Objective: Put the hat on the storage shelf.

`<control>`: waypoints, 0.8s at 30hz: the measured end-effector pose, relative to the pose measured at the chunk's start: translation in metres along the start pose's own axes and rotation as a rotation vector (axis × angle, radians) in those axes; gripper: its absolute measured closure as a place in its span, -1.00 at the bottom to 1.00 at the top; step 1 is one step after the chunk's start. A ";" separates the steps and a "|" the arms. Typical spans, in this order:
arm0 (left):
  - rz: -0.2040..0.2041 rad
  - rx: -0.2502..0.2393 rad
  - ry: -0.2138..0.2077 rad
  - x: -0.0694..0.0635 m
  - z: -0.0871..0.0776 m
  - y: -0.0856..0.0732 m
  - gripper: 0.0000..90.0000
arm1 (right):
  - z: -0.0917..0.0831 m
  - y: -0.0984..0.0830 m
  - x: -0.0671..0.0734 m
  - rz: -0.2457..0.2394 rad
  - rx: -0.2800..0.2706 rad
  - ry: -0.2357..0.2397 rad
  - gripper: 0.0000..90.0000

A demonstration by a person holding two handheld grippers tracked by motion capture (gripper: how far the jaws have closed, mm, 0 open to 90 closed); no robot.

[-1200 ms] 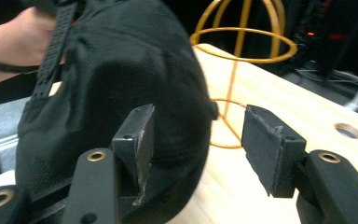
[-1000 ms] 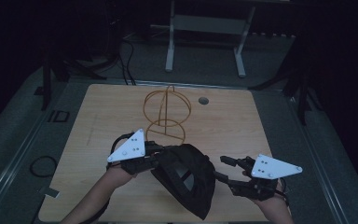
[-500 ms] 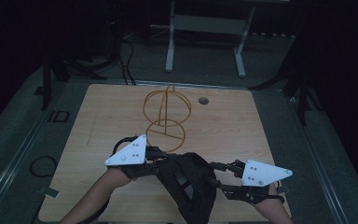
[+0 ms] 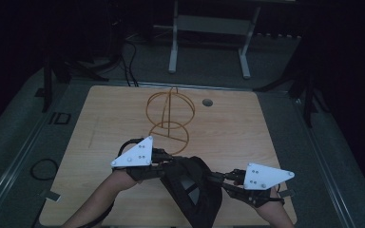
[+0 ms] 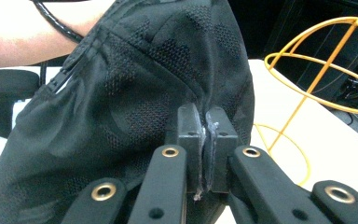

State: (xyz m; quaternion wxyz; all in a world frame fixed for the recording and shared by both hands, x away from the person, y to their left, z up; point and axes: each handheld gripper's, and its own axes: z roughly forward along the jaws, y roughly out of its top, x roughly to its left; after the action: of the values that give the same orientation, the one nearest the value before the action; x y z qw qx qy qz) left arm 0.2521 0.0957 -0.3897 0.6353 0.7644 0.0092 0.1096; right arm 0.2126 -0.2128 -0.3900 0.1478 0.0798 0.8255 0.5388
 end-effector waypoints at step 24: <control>-0.029 0.111 0.169 0.006 -0.002 -0.003 0.33 | -0.023 0.006 -0.009 0.104 -0.080 -0.041 0.95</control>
State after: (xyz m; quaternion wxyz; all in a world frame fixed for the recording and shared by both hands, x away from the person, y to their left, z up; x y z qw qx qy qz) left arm 0.2577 0.0995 -0.3908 0.5905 0.7862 0.0797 0.1636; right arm 0.2136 -0.2332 -0.3742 0.1396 0.1276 0.7948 0.5767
